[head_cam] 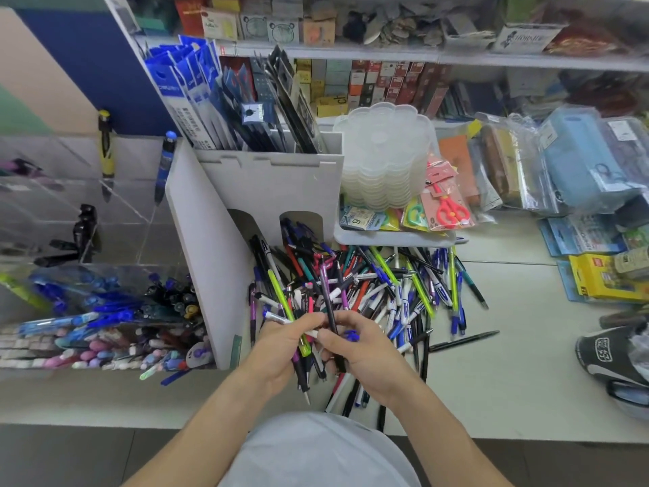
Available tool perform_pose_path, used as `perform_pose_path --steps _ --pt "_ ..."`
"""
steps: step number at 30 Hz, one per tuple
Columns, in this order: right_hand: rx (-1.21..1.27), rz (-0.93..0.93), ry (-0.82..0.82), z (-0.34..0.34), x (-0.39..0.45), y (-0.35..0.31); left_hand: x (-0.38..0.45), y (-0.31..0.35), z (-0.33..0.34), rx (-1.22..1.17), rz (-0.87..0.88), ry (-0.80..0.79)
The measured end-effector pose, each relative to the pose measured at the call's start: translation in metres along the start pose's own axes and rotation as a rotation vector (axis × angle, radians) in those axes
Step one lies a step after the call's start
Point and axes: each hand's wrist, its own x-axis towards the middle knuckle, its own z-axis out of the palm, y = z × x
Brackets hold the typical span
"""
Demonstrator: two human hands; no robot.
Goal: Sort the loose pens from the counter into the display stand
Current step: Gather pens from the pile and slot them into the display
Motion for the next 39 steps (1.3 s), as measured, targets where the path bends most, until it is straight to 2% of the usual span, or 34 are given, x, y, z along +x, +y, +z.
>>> perform_pose_path --steps 5,9,12,15,21,27,30,33,35,37,39 --pt "-0.089 0.020 0.036 -0.011 0.007 0.006 0.008 -0.002 0.000 0.023 0.022 0.067" --pt "0.087 0.159 0.149 -0.021 0.016 0.012 0.015 -0.009 -0.001 0.025 0.022 0.143" --pt "0.119 0.199 0.181 -0.024 0.025 0.014 0.012 -0.013 0.000 0.106 -0.004 0.058" --pt "0.090 0.168 0.164 -0.021 0.030 0.008 0.004 -0.013 0.001 0.184 -0.066 -0.065" --pt "-0.019 0.020 0.216 -0.013 0.033 0.009 0.006 -0.007 -0.008 0.205 -0.068 -0.125" --pt "-0.045 0.036 0.201 -0.018 0.030 0.007 0.010 -0.009 -0.016 0.142 -0.102 -0.020" --pt "-0.227 0.061 0.196 -0.030 0.022 0.001 0.013 -0.008 -0.024 0.154 -0.119 -0.011" --pt "-0.603 0.067 0.162 -0.040 0.014 -0.006 0.016 -0.010 -0.024 0.095 -0.122 -0.014" --pt "-0.756 0.052 0.160 -0.044 0.013 -0.006 0.016 -0.012 -0.022 0.076 -0.136 -0.016" --pt "-0.804 0.006 0.172 -0.044 0.012 -0.005 0.019 -0.016 -0.022 0.077 -0.151 0.008" --pt "-0.678 -0.095 0.167 -0.041 0.011 -0.004 0.020 -0.017 -0.021 0.082 -0.140 0.022"
